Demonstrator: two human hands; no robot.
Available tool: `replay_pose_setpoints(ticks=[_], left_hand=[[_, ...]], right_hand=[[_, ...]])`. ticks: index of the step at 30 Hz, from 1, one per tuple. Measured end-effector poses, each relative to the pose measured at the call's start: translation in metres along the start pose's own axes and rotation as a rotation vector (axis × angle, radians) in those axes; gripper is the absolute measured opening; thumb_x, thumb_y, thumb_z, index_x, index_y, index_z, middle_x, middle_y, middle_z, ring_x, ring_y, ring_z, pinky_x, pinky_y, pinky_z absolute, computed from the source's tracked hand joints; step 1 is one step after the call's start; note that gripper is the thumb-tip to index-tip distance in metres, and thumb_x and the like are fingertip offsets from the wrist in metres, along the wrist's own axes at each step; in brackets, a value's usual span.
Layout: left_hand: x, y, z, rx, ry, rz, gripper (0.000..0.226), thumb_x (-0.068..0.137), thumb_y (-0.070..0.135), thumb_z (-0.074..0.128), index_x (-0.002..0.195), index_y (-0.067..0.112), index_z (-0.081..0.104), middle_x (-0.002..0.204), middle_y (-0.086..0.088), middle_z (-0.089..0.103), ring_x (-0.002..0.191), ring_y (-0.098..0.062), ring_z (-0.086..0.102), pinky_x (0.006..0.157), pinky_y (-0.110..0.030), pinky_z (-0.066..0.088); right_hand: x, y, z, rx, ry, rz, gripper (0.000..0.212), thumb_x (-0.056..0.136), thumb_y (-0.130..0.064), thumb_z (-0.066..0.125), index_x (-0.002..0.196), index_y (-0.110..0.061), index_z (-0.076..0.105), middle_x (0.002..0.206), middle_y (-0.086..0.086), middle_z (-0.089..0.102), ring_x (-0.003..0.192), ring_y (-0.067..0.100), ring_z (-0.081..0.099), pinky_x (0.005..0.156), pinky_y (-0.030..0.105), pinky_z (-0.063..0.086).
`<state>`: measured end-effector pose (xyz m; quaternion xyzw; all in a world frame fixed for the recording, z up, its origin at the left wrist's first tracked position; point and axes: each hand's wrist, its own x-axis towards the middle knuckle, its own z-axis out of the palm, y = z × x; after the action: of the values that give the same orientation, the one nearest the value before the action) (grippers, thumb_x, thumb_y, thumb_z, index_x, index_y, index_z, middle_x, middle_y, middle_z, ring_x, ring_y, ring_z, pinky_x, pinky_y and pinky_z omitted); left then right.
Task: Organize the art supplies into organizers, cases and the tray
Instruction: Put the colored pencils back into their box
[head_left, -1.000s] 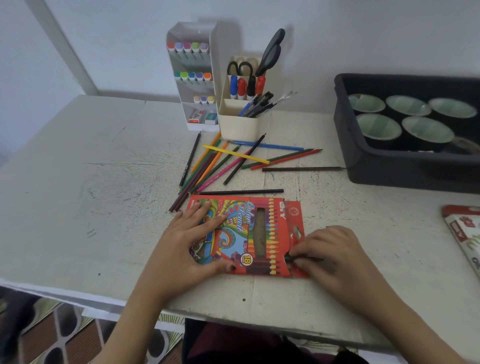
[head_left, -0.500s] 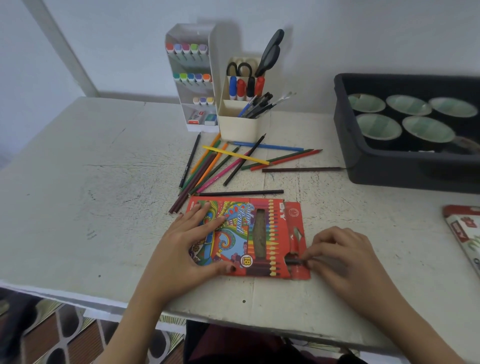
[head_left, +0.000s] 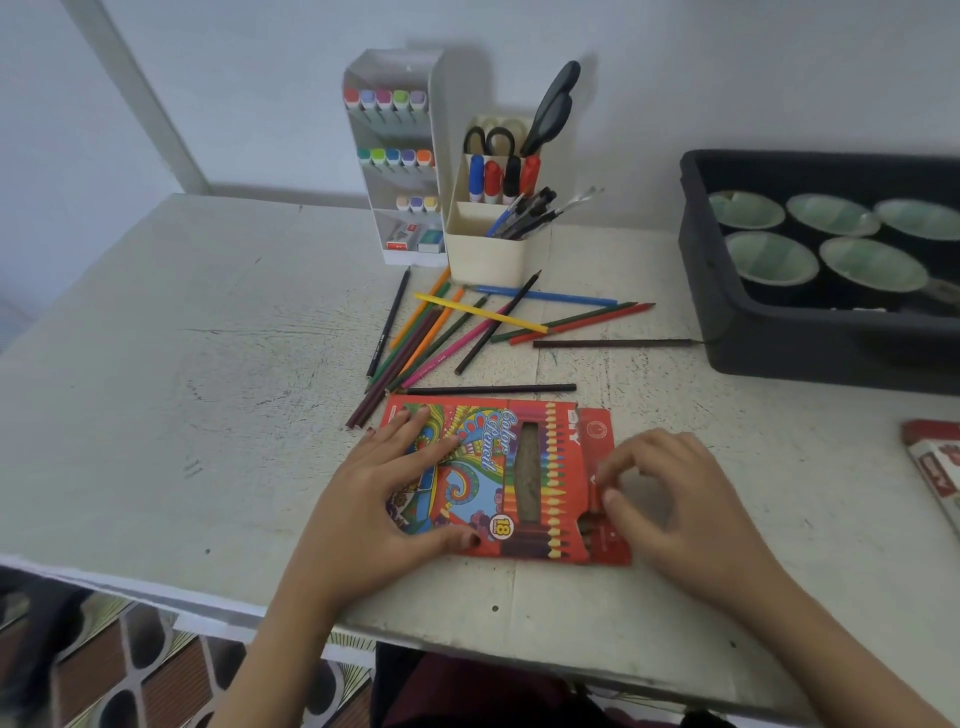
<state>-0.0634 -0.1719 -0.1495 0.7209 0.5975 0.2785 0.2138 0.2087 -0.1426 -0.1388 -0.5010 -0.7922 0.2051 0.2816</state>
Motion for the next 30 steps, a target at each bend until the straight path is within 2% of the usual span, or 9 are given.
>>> replay_pose_setpoints(ticks=[4,9,12,15,18,21,23,26,30], left_hand=[[0.0,0.0,-0.001,-0.008,0.002,-0.011,0.076,0.055,0.08,0.061,0.125,0.065,0.037,0.144,0.033,0.023,0.136,0.017,0.009,0.111,-0.025,0.013],[0.0,0.0,-0.002,-0.006,-0.004,-0.022,0.074,0.055,0.08,0.062,0.124,0.063,0.041,0.144,0.032,0.024,0.135,0.019,0.009,0.111,-0.025,0.014],[0.0,0.001,-0.002,-0.006,-0.01,-0.023,0.075,0.055,0.08,0.062,0.124,0.06,0.044,0.144,0.033,0.024,0.133,0.021,0.008,0.109,-0.021,0.012],[0.0,0.001,-0.002,-0.005,-0.013,-0.026,0.074,0.054,0.081,0.062,0.123,0.061,0.043,0.145,0.032,0.024,0.132,0.023,0.007,0.11,-0.022,0.013],[0.0,0.0,-0.002,-0.009,-0.007,-0.028,0.073,0.055,0.08,0.063,0.123,0.062,0.043,0.142,0.036,0.024,0.132,0.022,0.008,0.109,-0.023,0.014],[0.0,0.0,-0.002,-0.012,0.004,-0.023,0.075,0.054,0.081,0.063,0.123,0.065,0.04,0.142,0.038,0.024,0.134,0.02,0.01,0.109,-0.023,0.014],[0.0,0.001,-0.002,-0.014,0.009,-0.018,0.075,0.054,0.08,0.064,0.124,0.064,0.041,0.142,0.037,0.025,0.135,0.018,0.012,0.109,-0.021,0.014],[0.001,0.002,-0.002,-0.016,0.01,-0.015,0.074,0.055,0.079,0.064,0.124,0.062,0.043,0.143,0.034,0.026,0.135,0.017,0.013,0.108,-0.019,0.014],[0.002,0.001,-0.001,0.0,0.003,-0.017,0.075,0.055,0.081,0.061,0.124,0.059,0.045,0.143,0.034,0.025,0.134,0.019,0.01,0.108,-0.019,0.013]], right_hand=[[0.041,0.013,-0.006,-0.197,0.06,0.008,0.009,0.088,-0.023,0.059,0.094,-0.027,0.066,0.097,-0.012,0.058,0.097,0.011,0.049,0.085,0.028,0.031],[0.088,0.011,0.004,-0.348,-0.041,-0.007,0.027,0.093,-0.033,0.053,0.118,-0.029,0.063,0.117,-0.007,0.057,0.11,0.012,0.044,0.091,0.029,0.029],[0.102,0.009,0.009,-0.348,-0.074,0.03,0.023,0.091,-0.034,0.056,0.11,-0.028,0.067,0.117,-0.007,0.056,0.111,0.012,0.043,0.093,0.03,0.029],[0.104,0.01,0.009,-0.279,-0.055,0.046,0.01,0.089,-0.031,0.061,0.097,-0.027,0.066,0.106,-0.013,0.054,0.107,0.009,0.045,0.091,0.027,0.03],[0.098,0.005,0.002,0.112,-0.01,0.159,0.006,0.09,-0.023,0.06,0.088,-0.029,0.059,0.094,-0.018,0.059,0.092,0.001,0.055,0.079,0.019,0.041],[0.09,-0.01,-0.017,0.676,0.159,0.232,0.008,0.091,-0.008,0.056,0.094,-0.015,0.058,0.088,-0.008,0.069,0.085,0.003,0.066,0.073,0.015,0.05],[0.087,-0.021,-0.033,0.781,0.301,0.178,0.008,0.092,-0.004,0.053,0.096,-0.01,0.056,0.084,-0.004,0.07,0.082,0.007,0.068,0.074,0.015,0.051],[0.082,-0.033,-0.052,0.639,0.452,0.002,0.011,0.093,-0.003,0.053,0.097,-0.013,0.054,0.083,-0.003,0.066,0.079,0.009,0.067,0.073,0.019,0.053],[0.076,-0.031,-0.055,0.314,0.42,-0.108,0.009,0.092,-0.019,0.054,0.102,-0.019,0.052,0.085,-0.007,0.063,0.077,0.013,0.065,0.071,0.032,0.056]])
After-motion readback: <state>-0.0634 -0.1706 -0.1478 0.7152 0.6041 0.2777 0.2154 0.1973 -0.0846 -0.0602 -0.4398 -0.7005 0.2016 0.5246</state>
